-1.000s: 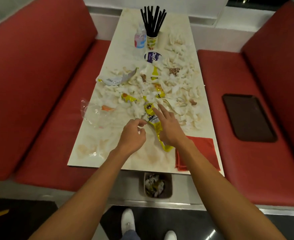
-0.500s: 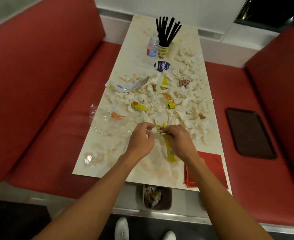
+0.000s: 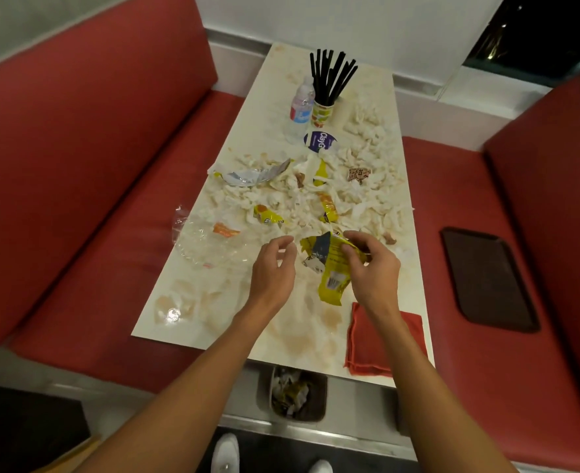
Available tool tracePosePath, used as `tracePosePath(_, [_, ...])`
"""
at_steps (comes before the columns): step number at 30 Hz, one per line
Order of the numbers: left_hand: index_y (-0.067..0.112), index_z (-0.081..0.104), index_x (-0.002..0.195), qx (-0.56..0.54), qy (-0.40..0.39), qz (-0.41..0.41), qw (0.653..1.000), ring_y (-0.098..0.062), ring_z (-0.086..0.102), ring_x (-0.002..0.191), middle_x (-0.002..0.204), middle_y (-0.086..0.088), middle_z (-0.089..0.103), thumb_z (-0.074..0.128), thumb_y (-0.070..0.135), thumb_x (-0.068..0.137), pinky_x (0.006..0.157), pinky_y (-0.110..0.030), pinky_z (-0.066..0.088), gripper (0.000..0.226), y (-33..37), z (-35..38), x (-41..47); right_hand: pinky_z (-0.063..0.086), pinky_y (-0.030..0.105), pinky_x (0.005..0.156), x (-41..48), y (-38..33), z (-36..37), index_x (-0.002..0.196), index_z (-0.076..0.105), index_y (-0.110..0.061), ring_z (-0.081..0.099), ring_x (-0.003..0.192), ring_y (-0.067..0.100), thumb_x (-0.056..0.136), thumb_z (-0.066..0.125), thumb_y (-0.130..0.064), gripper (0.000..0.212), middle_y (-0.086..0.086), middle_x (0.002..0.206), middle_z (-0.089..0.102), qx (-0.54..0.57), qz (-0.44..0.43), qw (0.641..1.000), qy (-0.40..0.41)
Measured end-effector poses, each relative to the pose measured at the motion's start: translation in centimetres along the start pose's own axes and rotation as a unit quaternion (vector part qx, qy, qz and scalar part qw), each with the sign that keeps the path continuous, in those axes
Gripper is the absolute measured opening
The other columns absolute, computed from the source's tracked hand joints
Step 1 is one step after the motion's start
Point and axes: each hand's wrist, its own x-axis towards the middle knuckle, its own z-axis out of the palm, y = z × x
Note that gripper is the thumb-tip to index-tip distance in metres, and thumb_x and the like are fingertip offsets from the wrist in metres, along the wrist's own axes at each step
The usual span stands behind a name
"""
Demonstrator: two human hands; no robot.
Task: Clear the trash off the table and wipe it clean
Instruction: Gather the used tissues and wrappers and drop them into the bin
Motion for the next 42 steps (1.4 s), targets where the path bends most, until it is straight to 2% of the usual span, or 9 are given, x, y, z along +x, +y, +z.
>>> tracePosePath(4, [0.039, 0.054, 0.149, -0.098, -0.067, -0.001, 0.993, 0.008, 0.051, 0.128, 0.149, 0.021, 0.052, 0.045, 0.058, 0.107, 0.098, -0.012, 0.044, 0.047, 1.2, 0.8, -0.7, 0.051, 0.014, 0.074, -1.0, -1.1, 0.2, 0.108, 0.079, -0.018, 0.068, 0.09, 0.002, 0.096, 0.074, -0.012, 0.014, -0.007, 0.101, 0.077, 0.051, 0.017, 0.998, -0.014])
tracePosePath(6, [0.04, 0.058, 0.145, -0.146, -0.084, -0.025, 0.985, -0.002, 0.057, 0.131, 0.146, 0.016, 0.06, 0.047, 0.066, 0.101, 0.111, -0.032, 0.049, 0.052, 1.4, 1.5, -0.9, 0.057, 0.022, 0.077, -2.0, -1.6, 1.1, 0.101, 0.077, -0.021, 0.07, 0.089, 0.005, 0.093, 0.076, -0.009, 0.015, -0.009, 0.096, 0.076, 0.088, 0.04, 0.995, 0.004])
tracePosePath(10, [0.035, 0.073, 0.118, -0.215, -0.07, -0.11, 0.968, -0.02, 0.072, 0.113, 0.12, 0.001, 0.075, 0.058, 0.07, 0.092, 0.103, -0.049, 0.056, 0.047, 1.0, 2.4, -1.6, 0.062, 0.041, 0.085, -4.5, -1.9, 3.9, 0.092, 0.075, -0.02, 0.073, 0.088, 0.013, 0.087, 0.083, -0.011, 0.013, -0.003, 0.091, 0.077, 0.149, 0.139, 0.976, 0.081])
tracePosePath(15, [0.023, 0.075, 0.101, -0.176, 0.005, -0.153, 0.972, -0.027, 0.075, 0.101, 0.107, -0.008, 0.076, 0.047, 0.03, 0.108, 0.09, -0.048, 0.062, 0.03, -0.9, 2.2, -2.0, 0.063, 0.043, 0.085, -7.0, -1.8, 6.1, 0.092, 0.078, -0.03, 0.076, 0.088, 0.013, 0.088, 0.083, -0.023, 0.01, -0.003, 0.091, 0.079, 0.183, 0.197, 0.962, 0.041])
tracePosePath(24, [0.017, 0.065, 0.096, -0.145, 0.061, -0.211, 0.965, -0.031, 0.069, 0.087, 0.099, -0.019, 0.071, 0.04, 0.028, 0.111, 0.084, -0.045, 0.059, 0.031, -3.0, 1.0, -0.8, 0.055, 0.038, 0.105, -8.9, -1.1, 6.0, 0.135, 0.063, -0.035, 0.063, 0.126, 0.009, 0.098, 0.06, -0.011, 0.043, -0.005, 0.131, 0.069, 0.155, 0.178, 0.963, -0.127])
tracePosePath(29, [0.02, 0.066, 0.094, -0.158, 0.088, -0.216, 0.959, -0.032, 0.068, 0.086, 0.099, -0.017, 0.07, 0.041, 0.025, 0.108, 0.088, -0.053, 0.06, 0.029, -2.5, 1.1, 0.0, 0.056, 0.028, 0.085, -9.6, -0.7, 4.7, 0.132, 0.065, -0.032, 0.063, 0.105, 0.007, 0.094, 0.071, -0.011, 0.044, -0.015, 0.124, 0.065, 0.066, 0.104, 0.986, -0.11])
tracePosePath(36, [0.02, 0.067, 0.102, -0.189, 0.038, -0.207, 0.959, -0.033, 0.072, 0.099, 0.104, -0.011, 0.073, 0.046, 0.039, 0.11, 0.088, -0.049, 0.059, 0.029, -2.3, 2.6, -0.3, 0.059, 0.021, 0.076, -7.9, -1.1, 4.9, 0.112, 0.078, -0.022, 0.069, 0.081, 0.008, 0.082, 0.086, -0.006, 0.035, -0.007, 0.104, 0.073, 0.103, 0.143, 0.984, 0.01])
tracePosePath(39, [0.02, 0.064, 0.099, -0.197, 0.029, -0.209, 0.958, -0.026, 0.071, 0.087, 0.097, -0.009, 0.072, 0.044, 0.041, 0.111, 0.073, -0.042, 0.059, 0.033, -2.6, 3.0, -0.4, 0.063, 0.032, 0.077, -7.1, -0.6, 5.3, 0.106, 0.08, -0.021, 0.073, 0.083, 0.009, 0.083, 0.087, -0.012, 0.026, -0.007, 0.093, 0.077, 0.11, 0.167, 0.98, 0.011])
tracePosePath(42, [0.015, 0.062, 0.098, -0.178, 0.053, -0.208, 0.96, -0.02, 0.062, 0.061, 0.083, -0.009, 0.066, 0.043, 0.041, 0.112, 0.048, -0.031, 0.05, 0.035, -3.0, 3.0, 0.2, 0.053, 0.024, 0.092, -6.6, 0.2, 4.5, 0.112, 0.081, -0.029, 0.067, 0.104, -0.002, 0.092, 0.079, -0.028, 0.02, -0.019, 0.104, 0.076, 0.019, 0.086, 0.994, -0.064])
